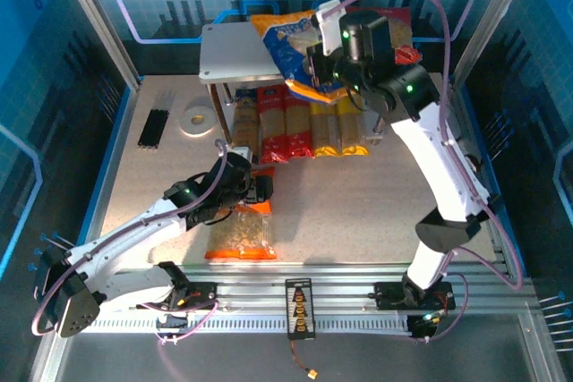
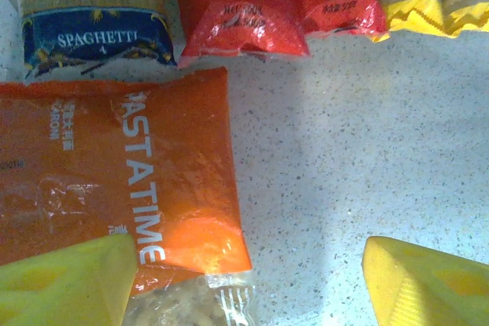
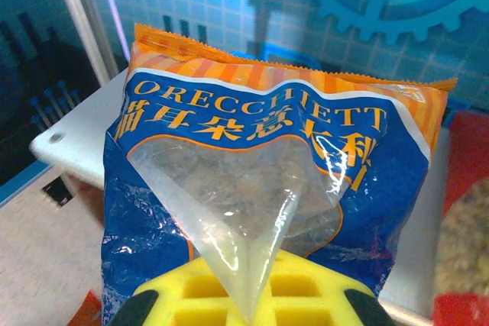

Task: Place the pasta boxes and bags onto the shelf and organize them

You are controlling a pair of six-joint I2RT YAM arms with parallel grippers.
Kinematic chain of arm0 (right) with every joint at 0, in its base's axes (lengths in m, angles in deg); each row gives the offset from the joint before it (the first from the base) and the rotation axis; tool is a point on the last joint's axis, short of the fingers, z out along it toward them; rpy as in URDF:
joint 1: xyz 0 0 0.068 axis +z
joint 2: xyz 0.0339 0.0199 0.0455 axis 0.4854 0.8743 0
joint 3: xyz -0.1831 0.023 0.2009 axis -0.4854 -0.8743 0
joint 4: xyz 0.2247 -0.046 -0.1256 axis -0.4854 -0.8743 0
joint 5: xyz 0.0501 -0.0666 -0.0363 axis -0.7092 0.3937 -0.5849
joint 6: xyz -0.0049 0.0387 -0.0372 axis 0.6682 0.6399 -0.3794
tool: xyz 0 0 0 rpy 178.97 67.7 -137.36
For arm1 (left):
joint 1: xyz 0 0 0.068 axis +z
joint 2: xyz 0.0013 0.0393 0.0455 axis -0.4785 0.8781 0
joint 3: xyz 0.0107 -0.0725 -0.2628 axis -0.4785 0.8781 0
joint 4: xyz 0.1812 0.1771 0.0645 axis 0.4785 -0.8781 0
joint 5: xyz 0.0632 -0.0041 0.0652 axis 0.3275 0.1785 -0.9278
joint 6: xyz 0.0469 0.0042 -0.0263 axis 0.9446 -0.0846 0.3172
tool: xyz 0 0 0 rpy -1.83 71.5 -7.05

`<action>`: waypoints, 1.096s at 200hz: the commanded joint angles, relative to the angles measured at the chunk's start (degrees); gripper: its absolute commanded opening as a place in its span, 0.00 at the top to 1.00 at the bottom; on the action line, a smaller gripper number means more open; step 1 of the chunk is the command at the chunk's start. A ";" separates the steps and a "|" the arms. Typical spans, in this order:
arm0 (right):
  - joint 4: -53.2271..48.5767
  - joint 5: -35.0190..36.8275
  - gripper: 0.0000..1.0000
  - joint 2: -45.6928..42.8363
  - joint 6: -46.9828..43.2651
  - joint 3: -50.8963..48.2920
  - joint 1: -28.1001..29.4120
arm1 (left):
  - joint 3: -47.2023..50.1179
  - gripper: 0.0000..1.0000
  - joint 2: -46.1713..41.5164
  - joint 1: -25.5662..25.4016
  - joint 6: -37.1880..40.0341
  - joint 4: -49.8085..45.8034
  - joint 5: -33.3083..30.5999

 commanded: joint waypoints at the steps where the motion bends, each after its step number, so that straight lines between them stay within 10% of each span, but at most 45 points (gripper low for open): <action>1: 10.56 1.78 1.00 2.77 -1.19 8.27 -2.36 | -1.85 0.21 -0.37 0.63 2.16 -1.54 1.41; 219: 25.20 14.80 1.00 11.46 -6.44 7.91 -6.37 | 1.28 0.22 -1.38 3.45 0.99 -0.94 2.41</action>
